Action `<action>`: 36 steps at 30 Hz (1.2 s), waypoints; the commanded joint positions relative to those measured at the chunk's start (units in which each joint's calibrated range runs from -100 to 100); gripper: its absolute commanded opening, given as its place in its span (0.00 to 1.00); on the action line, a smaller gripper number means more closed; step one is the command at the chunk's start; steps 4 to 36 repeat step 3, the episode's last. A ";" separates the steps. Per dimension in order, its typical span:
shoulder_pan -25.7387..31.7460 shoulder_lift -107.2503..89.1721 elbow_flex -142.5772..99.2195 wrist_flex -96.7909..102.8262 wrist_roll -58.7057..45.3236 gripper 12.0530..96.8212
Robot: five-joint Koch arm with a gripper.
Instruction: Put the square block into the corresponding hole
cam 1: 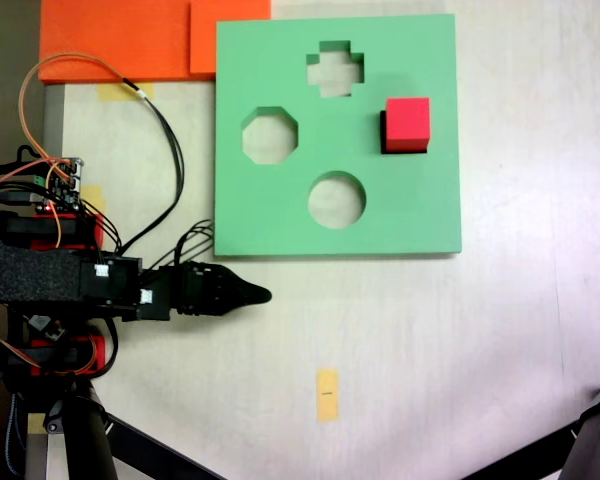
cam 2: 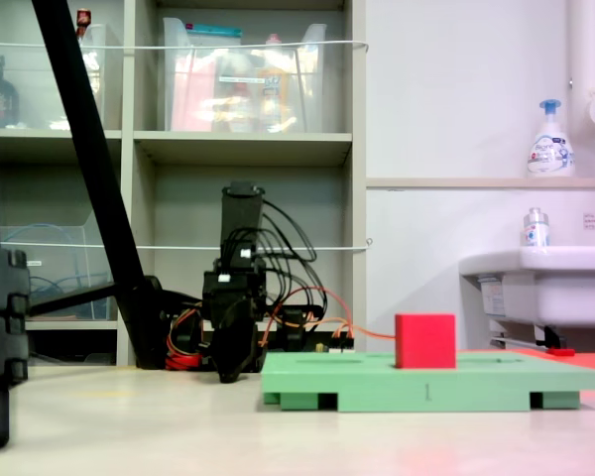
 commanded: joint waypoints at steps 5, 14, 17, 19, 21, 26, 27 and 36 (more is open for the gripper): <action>0.39 -0.41 -1.08 -4.45 -0.10 0.44; 0.39 -0.41 -1.08 -4.45 -0.10 0.44; 0.39 -0.41 -1.08 -4.45 -0.10 0.44; 0.39 -0.41 -1.08 -4.45 -0.10 0.44; 0.39 -0.41 -1.08 -4.45 -0.10 0.44; 0.39 -0.41 -1.08 -4.45 -0.10 0.44; 0.39 -0.41 -1.08 -4.45 -0.10 0.44; 0.39 -0.41 -1.08 -4.45 -0.10 0.44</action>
